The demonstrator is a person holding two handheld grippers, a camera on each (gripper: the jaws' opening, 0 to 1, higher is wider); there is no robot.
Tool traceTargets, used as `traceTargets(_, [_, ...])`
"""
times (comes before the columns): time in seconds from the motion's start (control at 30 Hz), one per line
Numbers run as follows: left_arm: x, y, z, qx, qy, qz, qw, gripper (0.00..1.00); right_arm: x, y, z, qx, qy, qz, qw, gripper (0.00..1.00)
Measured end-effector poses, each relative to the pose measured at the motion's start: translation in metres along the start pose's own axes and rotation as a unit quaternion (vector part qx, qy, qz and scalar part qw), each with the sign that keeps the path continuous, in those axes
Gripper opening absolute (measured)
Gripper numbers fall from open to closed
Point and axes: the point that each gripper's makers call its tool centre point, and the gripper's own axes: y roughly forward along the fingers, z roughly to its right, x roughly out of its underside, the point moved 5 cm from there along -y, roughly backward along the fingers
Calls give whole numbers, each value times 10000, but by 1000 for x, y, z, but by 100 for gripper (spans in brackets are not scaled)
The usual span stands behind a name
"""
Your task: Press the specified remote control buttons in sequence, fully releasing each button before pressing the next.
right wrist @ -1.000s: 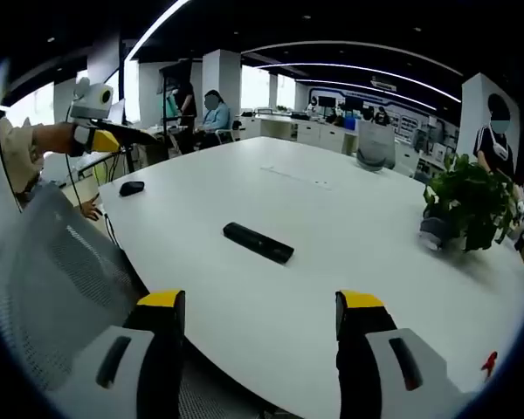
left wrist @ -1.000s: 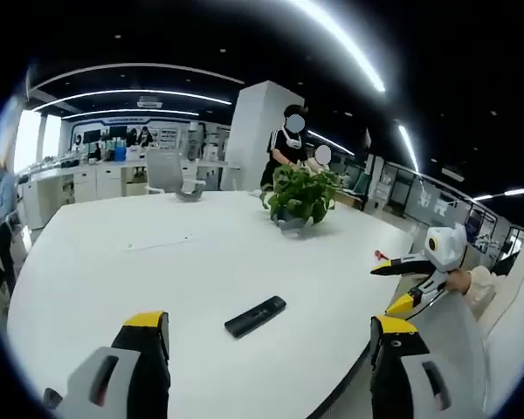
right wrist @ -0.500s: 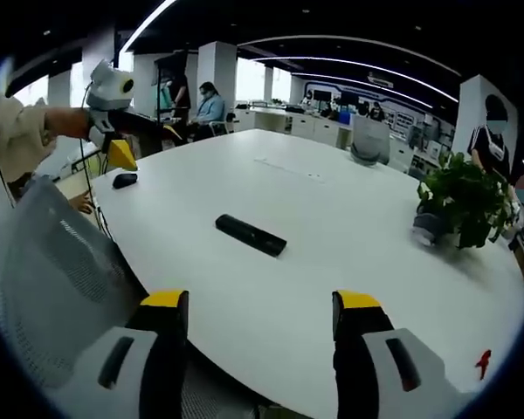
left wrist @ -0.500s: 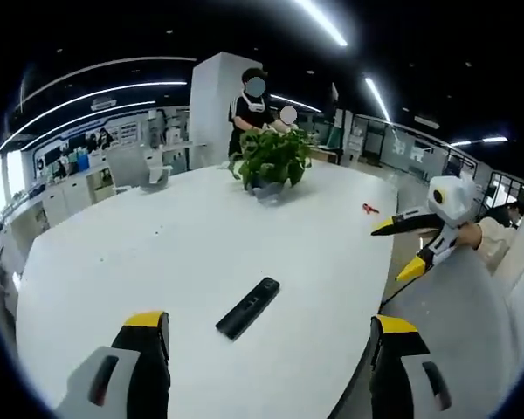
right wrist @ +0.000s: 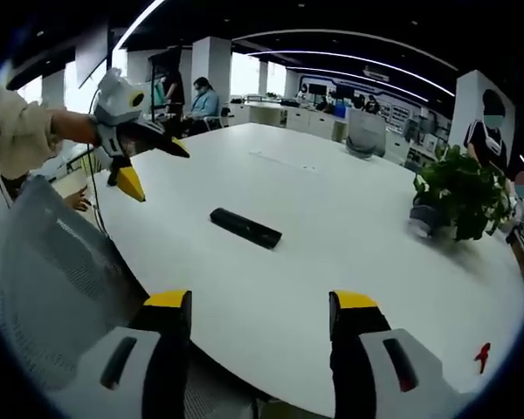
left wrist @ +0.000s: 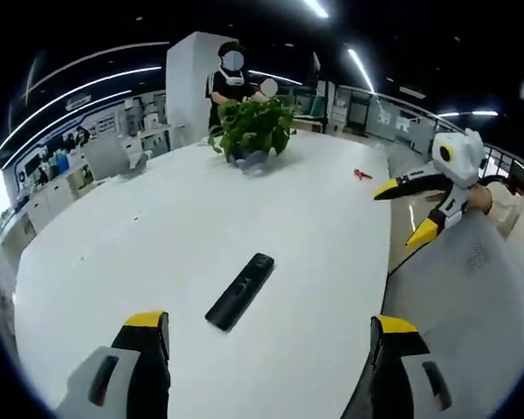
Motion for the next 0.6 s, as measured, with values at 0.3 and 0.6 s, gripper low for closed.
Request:
traceTargets(0.3, [5,11,-17,69,140,-216,9996,100,5,1,1,40,-32,-198,9998,64])
traceTargets(0.6, [0,24,-24,100,84,-248,9996,99,7,3,1,12,12,-264,9997,64])
